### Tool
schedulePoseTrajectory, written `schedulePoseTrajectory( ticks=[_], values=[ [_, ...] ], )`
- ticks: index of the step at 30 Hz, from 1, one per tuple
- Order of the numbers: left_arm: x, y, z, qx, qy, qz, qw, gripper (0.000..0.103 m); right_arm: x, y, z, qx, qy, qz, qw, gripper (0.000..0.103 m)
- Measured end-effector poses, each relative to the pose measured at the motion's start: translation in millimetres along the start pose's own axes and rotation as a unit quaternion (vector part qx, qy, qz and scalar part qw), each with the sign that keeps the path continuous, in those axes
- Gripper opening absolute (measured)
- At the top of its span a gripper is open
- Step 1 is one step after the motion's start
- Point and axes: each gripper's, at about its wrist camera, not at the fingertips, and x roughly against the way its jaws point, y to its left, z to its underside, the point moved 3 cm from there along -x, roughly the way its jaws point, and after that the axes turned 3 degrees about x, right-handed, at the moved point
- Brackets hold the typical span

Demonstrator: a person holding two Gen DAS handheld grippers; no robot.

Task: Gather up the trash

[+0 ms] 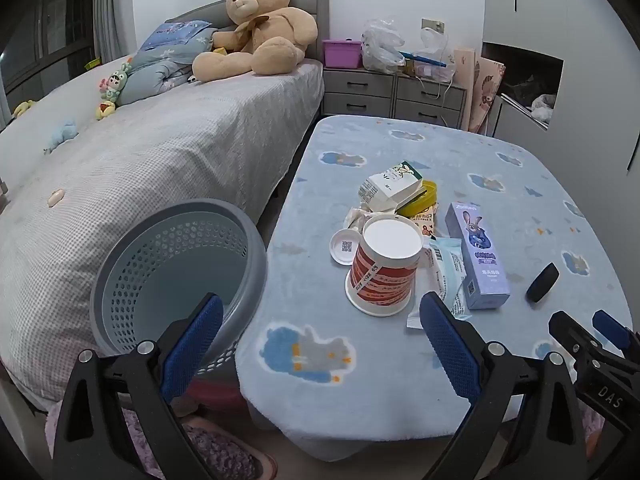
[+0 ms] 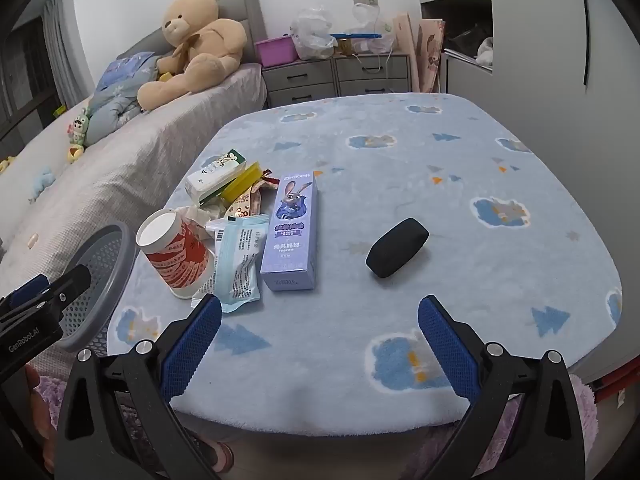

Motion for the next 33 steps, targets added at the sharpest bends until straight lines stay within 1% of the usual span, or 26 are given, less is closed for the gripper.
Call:
schedulePoseTrajectory(
  ticks=[20, 23, 30, 33],
  values=[
    [-0.4, 2.5, -2.2, 0.001, -0.001, 0.001, 1.0000, 0.094, 8.3, 6.7, -1.7, 0.001, -0.002, 0.002, 1.000, 0.097],
    [-0.1, 2.9, -2.1, 0.003, -0.003, 0.002, 1.0000, 0.094, 2.7, 2.5, 0.4, 0.001, -0.004, 0.002, 1.000, 0.097],
    [4.3, 2.8, -1.0, 0.003, -0.004, 0.002, 1.0000, 0.094, 15.3, 5.0, -0.4, 0.001, -0.009, -0.002, 1.000, 0.097],
    [4.3, 2.5, -0.9, 0.003, -0.005, 0.001, 1.0000, 0.094, 13.5, 3.3, 0.0, 0.001, -0.011, -0.003, 1.000, 0.097]
  ],
)
